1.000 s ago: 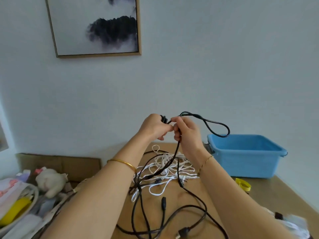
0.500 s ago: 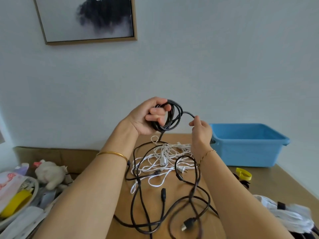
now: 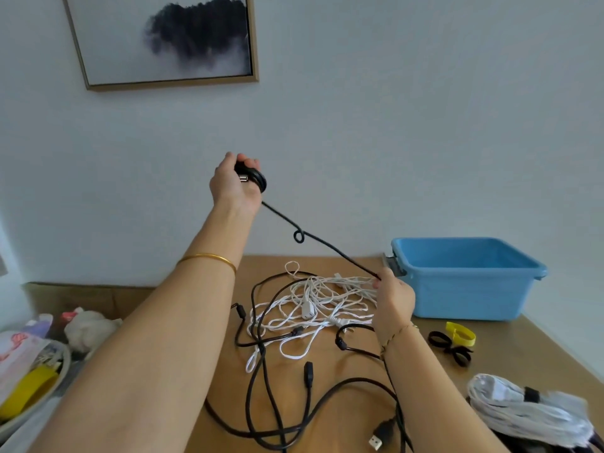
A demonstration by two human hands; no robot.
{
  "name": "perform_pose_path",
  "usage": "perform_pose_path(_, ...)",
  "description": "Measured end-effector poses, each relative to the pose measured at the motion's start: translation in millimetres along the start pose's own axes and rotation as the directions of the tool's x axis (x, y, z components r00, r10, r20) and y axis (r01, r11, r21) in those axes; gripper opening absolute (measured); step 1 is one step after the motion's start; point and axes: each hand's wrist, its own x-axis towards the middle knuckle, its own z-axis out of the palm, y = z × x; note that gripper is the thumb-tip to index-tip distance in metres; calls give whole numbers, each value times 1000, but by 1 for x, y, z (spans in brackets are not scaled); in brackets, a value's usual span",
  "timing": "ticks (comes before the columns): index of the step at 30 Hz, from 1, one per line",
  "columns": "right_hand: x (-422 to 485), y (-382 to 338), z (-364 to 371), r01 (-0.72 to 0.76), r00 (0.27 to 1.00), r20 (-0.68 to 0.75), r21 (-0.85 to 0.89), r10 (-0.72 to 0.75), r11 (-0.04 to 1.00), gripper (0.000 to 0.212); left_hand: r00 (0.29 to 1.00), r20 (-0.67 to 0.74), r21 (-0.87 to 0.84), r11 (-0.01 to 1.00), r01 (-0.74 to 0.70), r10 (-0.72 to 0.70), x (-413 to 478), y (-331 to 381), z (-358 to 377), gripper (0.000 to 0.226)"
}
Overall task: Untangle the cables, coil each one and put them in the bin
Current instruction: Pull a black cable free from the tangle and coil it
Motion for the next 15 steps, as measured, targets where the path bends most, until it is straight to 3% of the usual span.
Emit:
perform_pose_path(4, -25, -20, 0, 65, 997, 26, 141, -69, 988, 27, 984, -68, 382, 915, -129, 167, 10, -9, -25, 31)
perform_pose_path(8, -53, -49, 0, 136, 976, 135, 223, -169, 965, 33, 972, 0, 808, 573, -138, 234, 10, -32, -60, 38)
perform_pose_path(11, -69, -61, 2, 160, 953, 209, 273, -220, 949, 36, 976, 102, 921, 353, -166, 194, 3, -49, -80, 38)
perform_pose_path(15, -71, -75, -4, 172, 945, 200, 367, -258, 914, 40, 962, 272, 953, 142, -267, -15, -4, -61, -102, 39)
